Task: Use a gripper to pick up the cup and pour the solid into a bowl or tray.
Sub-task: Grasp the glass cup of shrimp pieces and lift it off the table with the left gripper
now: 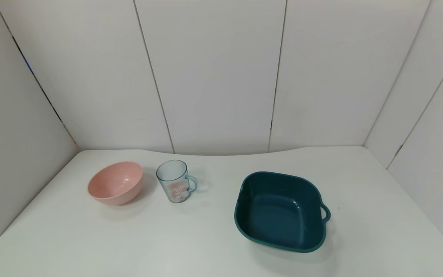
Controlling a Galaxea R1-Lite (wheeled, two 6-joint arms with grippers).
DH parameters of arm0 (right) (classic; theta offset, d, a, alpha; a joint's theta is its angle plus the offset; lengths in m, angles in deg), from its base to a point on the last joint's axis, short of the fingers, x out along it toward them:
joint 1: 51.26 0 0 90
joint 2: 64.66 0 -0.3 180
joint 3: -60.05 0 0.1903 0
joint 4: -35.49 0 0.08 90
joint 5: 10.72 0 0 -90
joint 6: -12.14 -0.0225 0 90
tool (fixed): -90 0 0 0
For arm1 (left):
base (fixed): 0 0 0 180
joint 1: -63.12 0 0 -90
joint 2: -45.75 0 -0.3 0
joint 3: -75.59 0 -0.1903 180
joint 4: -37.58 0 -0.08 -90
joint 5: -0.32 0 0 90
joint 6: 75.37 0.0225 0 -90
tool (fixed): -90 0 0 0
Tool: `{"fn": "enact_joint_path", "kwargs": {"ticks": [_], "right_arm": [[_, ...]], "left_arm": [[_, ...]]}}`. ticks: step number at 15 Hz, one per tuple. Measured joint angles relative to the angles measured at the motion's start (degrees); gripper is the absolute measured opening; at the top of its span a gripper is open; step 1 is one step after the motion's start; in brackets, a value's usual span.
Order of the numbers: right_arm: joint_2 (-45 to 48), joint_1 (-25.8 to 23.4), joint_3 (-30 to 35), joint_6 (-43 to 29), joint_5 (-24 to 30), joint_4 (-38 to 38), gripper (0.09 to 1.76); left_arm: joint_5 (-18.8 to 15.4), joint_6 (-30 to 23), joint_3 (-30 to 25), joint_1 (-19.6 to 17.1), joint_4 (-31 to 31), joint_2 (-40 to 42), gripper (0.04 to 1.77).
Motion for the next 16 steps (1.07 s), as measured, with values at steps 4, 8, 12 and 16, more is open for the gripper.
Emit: {"fn": "enact_joint_path", "kwargs": {"ticks": [4,8,12,16], "right_arm": [[0.0,0.0,0.0,0.0,0.0,0.0,1.71],[0.0,0.0,0.0,0.0,0.0,0.0,1.71],[0.0,0.0,0.0,0.0,0.0,0.0,1.71],[0.0,0.0,0.0,0.0,0.0,0.0,1.71]], "left_arm": [[0.0,0.0,0.0,0.0,0.0,0.0,1.72],[0.0,0.0,0.0,0.0,0.0,0.0,1.72],[-0.3,2.1,4.8,0.2,-3.0,-12.3,1.72],[-6.0,2.9,7.9,0.9,-8.6,-26.7,1.72]]}}
